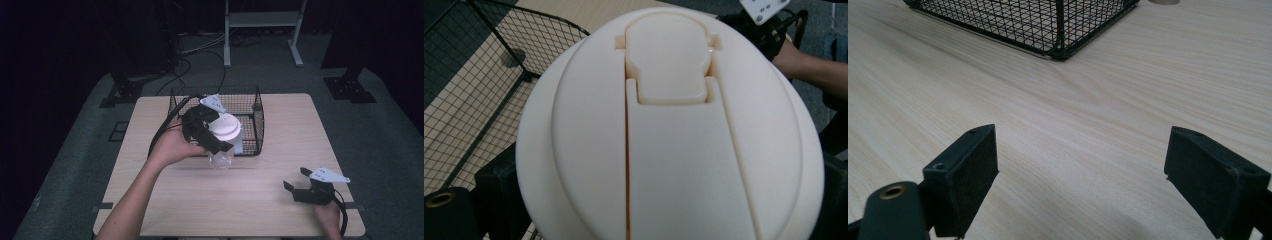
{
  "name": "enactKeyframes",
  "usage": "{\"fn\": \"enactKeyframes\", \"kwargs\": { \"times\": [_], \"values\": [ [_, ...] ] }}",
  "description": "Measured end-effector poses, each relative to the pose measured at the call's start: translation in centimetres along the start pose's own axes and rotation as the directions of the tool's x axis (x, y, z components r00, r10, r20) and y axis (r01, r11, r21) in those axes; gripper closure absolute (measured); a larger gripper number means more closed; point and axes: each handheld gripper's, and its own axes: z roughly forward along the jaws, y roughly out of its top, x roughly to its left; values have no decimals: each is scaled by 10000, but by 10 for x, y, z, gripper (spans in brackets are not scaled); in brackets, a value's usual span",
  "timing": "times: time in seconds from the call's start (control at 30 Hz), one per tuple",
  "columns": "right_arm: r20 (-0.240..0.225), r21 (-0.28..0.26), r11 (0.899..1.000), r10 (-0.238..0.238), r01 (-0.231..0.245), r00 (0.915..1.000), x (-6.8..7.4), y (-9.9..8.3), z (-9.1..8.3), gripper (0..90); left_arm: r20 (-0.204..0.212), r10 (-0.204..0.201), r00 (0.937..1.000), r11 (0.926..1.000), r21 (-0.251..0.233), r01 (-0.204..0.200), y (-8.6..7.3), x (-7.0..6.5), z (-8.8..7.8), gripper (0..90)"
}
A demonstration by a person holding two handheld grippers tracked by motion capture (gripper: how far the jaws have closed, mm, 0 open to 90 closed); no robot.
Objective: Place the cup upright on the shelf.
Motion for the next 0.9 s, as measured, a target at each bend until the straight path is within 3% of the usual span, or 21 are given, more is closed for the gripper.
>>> {"fn": "enactKeyframes", "kwargs": {
  "times": [0.4,0.73,0.9],
  "values": [
    [20,-32,10000,-26,26,10000,0,0,0,129,-384,210,9990,9991,372,-196,31,19,-7,53],
    [4,-53,10000,22,-22,10000,-1,0,0,129,-482,-204,9986,9984,524,229,47,41,-2,53],
    [-14,-36,10000,93,-93,10000,-1,0,0,129,-898,-474,9948,9977,447,516,53,55,-3,52]
  ]
}}
